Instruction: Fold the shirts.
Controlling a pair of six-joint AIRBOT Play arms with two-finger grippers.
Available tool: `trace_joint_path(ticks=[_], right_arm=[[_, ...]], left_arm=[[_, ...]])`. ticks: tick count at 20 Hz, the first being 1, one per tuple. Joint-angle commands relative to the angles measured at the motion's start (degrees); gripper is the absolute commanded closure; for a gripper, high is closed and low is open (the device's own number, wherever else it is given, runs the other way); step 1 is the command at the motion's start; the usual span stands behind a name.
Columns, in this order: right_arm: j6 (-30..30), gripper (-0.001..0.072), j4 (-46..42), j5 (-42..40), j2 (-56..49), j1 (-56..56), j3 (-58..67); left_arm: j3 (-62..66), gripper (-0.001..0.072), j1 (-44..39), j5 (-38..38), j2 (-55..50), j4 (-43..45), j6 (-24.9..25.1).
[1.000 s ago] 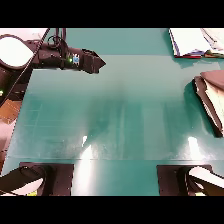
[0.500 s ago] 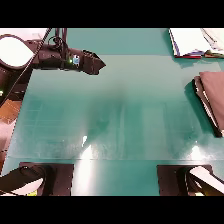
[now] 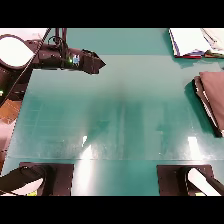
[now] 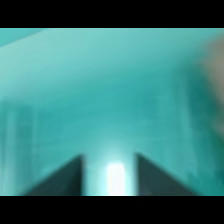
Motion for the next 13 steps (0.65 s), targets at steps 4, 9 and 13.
trace_joint_path(ticks=[4, 9, 13], right_arm=[[-0.13, 0.0697, 0.87, -4.85, 0.20, 20.00, 0.70], [-0.11, 0.0697, 0.92, -4.66, 0.20, 21.49, 0.70], [-0.11, 0.0697, 0.94, -4.61, 0.20, 21.49, 0.70]], left_arm=[[0.00, 0.0681, -0.02, 1.49, -0.02, -0.13, -0.11], [0.00, 0.0682, -0.02, 1.49, -0.02, -0.13, -0.09], [0.00, 0.0682, -0.02, 1.49, -0.02, -0.13, -0.11]])
